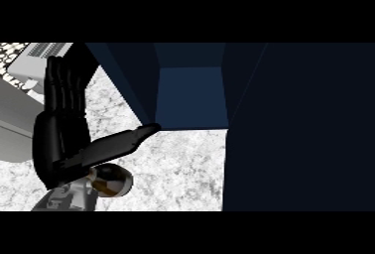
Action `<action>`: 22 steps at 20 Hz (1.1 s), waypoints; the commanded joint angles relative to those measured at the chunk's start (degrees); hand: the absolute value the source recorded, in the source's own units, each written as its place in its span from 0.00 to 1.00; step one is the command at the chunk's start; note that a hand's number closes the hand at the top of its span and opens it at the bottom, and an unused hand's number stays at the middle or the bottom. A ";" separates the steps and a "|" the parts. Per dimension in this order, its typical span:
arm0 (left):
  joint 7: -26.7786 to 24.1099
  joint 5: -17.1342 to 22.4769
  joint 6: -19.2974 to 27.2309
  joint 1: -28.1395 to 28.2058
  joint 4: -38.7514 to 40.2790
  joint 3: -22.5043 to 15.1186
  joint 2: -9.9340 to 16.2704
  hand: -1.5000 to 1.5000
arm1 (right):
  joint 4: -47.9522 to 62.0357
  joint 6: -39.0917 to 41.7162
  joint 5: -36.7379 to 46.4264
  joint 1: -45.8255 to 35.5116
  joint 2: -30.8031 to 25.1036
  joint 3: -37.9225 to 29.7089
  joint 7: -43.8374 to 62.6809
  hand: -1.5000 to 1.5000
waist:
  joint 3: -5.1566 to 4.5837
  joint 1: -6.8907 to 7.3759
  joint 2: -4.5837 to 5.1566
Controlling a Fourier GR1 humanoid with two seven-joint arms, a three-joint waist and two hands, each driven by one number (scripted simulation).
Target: Pick up the wine, place it into the cabinet and close the cabinet
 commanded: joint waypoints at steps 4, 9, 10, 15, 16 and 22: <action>20.12 -14.75 16.26 -11.53 1.24 -13.68 -0.16 0.00 | -11.32 0.06 -3.70 4.36 -1.37 1.86 7.88 0.00 | -0.04 0.71 -0.13; 30.38 -21.02 18.88 -15.43 1.17 -16.76 -0.16 0.00 | -14.28 -1.57 -0.51 4.85 -0.75 4.84 9.88 0.00 | -0.08 1.06 -0.17; 32.57 -23.81 21.32 -17.59 3.14 -18.88 -0.16 0.00 | -14.35 -3.47 2.54 5.03 0.79 8.11 10.61 0.00 | -0.08 0.89 -0.25; 42.32 -31.00 22.52 -21.34 2.82 -22.05 -0.16 0.00 | -17.29 -3.23 0.99 6.35 -0.75 7.94 11.89 0.00 | -0.07 0.77 -0.46; 41.86 -31.22 22.30 -21.26 2.85 -20.88 -0.16 0.00 | -20.96 -4.34 -1.81 5.88 -1.97 6.05 16.40 0.00 | -0.11 0.69 -0.43; 47.08 -35.40 19.52 -24.47 3.04 -18.04 -0.16 0.00 | -22.97 -4.67 -3.72 5.43 -3.05 4.04 18.27 0.00 | -0.14 0.76 -0.26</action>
